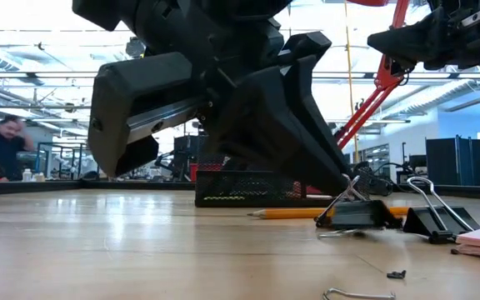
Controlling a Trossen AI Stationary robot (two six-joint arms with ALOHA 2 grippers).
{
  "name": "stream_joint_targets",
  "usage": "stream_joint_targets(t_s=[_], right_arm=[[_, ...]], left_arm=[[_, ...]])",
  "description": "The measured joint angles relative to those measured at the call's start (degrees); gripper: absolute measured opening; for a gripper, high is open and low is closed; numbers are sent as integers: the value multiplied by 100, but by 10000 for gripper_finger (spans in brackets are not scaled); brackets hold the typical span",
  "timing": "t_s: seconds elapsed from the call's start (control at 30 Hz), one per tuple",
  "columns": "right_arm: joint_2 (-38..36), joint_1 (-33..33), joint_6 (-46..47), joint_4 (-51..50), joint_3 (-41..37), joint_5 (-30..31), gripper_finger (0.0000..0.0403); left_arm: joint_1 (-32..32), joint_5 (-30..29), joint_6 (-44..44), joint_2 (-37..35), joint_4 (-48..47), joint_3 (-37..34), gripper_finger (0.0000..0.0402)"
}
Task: Pick and place office supplies into organizer
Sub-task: Put the bottom left binder clip into the bottom left compartment of the desk organizer
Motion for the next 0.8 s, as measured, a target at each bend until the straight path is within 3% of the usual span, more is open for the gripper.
stream_joint_targets(t_s=[0.13, 0.33, 0.47, 0.6, 0.8], right_arm=[[0, 0, -6, 2, 0, 0, 0], [0, 0, -11, -2, 0, 0, 0], [0, 0, -15, -7, -2, 0, 0], [0, -1, -15, -10, -2, 1, 0], [7, 0, -2, -38, -2, -7, 0]], left_arm=[[-5, -4, -118, -2, 40, 5, 9], [-123, -17, -141, -45, -19, 8, 15], [-247, -360, -264, -334, -185, -2, 6], [-412, -1140, -458, -848, -494, 1, 10], [-620, -3295, -1493, -1591, -1979, 4, 6]])
